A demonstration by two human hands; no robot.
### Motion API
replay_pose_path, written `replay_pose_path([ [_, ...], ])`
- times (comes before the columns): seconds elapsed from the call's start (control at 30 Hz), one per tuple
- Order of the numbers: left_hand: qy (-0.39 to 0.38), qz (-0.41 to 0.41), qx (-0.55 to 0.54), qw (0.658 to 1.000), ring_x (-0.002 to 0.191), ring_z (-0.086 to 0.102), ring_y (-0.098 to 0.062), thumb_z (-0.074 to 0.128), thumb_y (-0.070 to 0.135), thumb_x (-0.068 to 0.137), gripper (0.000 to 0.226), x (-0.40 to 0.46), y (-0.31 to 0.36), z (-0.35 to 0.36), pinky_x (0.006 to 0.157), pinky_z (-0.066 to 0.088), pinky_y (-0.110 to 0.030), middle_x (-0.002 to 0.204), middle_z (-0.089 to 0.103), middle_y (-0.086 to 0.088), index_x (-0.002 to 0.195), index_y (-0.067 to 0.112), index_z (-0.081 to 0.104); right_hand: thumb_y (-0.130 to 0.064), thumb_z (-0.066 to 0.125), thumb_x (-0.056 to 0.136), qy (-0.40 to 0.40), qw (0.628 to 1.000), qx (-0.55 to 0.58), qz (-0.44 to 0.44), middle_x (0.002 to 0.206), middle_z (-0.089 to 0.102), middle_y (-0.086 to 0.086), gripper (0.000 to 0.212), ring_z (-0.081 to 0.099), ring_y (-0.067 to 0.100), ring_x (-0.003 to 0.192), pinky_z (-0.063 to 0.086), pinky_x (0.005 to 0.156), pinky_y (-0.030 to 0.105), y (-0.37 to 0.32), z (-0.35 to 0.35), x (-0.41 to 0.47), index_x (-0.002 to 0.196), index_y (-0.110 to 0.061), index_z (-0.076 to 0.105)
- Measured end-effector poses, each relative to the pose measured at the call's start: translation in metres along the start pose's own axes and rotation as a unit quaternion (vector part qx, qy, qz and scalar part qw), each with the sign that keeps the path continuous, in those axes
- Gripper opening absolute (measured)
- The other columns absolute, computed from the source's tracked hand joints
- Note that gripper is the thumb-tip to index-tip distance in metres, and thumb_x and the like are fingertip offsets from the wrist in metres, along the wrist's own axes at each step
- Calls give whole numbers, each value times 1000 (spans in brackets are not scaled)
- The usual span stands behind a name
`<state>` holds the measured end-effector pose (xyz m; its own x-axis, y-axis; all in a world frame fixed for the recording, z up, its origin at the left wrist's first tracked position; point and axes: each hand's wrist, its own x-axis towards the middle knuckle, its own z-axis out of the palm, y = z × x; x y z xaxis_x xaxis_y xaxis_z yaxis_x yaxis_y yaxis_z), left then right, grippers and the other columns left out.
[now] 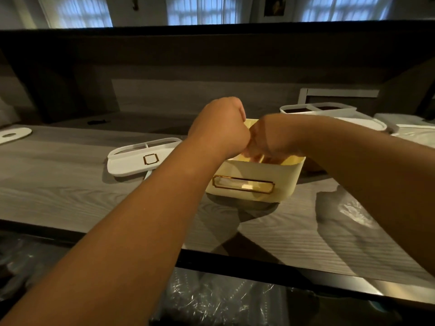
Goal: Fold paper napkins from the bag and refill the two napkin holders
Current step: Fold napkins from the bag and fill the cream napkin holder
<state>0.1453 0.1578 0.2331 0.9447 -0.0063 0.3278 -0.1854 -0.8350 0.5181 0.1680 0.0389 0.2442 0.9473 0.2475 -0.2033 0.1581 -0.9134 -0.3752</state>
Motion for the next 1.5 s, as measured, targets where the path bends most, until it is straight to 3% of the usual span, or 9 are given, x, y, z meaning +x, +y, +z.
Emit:
replay_pose_path([
  [0.07,15,26,-43,999,98,57,-15,59,5,91,30,0,11,4,81,52,-29,108,59,4,113,25,61,-15,65,96,61,996,60,-40,81,71,-2,6,69,6,63,51,53,17,11,-12,-17,100,-16,68],
  [0.3,2,127,-189,974,85,54,-7,57,7,94,27,-7,79,53,62,41,-14,111,57,5,114,26,57,-13,58,99,309,941,136,1,103,69,-5,26,65,14,92,57,79,28,86,-12,-72,118,-28,66],
  [0.4,0,173,-250,953,83,57,-4,56,8,96,26,-20,110,81,66,48,-12,98,58,10,115,25,57,-9,58,98,450,881,144,-27,90,63,-13,21,62,6,79,49,61,9,129,2,-103,105,-28,62],
  [0.57,-118,249,-336,901,92,64,-10,55,6,97,25,-42,157,125,82,60,-26,100,66,7,113,25,60,-4,57,93,572,810,77,-105,87,60,2,9,59,19,72,46,61,22,201,16,-134,94,-13,60],
  [0.83,-114,229,-190,948,129,46,-8,55,19,101,38,-26,159,185,90,34,-10,142,51,11,136,32,53,-2,53,95,504,862,50,4,94,59,-5,23,56,13,87,45,68,17,251,4,-113,95,-23,61],
  [0.97,-71,192,-91,974,150,16,-16,63,28,97,55,-13,151,201,121,24,-37,159,27,10,147,34,41,-7,48,100,470,881,42,43,101,62,-7,26,59,13,92,52,76,24,259,-18,-82,104,-25,66],
  [1.07,-43,188,-47,980,152,4,-17,69,35,91,72,-2,156,201,122,11,-40,163,13,11,153,33,32,-11,44,100,424,904,51,25,98,63,-8,29,61,10,86,52,71,24,262,-38,-58,103,-30,65],
  [1.27,60,262,-70,961,130,34,-16,68,42,88,57,6,168,217,111,35,-37,140,48,3,140,22,52,-7,50,96,331,938,82,65,94,63,-14,34,60,6,84,44,63,19,276,-66,-52,84,-37,62],
  [1.5,83,291,-62,951,115,49,-16,43,41,102,37,9,168,228,101,37,-39,120,68,5,131,27,62,-21,61,91,224,964,-4,143,108,59,-10,27,58,16,93,48,69,27,290,-69,-85,106,-44,59],
])
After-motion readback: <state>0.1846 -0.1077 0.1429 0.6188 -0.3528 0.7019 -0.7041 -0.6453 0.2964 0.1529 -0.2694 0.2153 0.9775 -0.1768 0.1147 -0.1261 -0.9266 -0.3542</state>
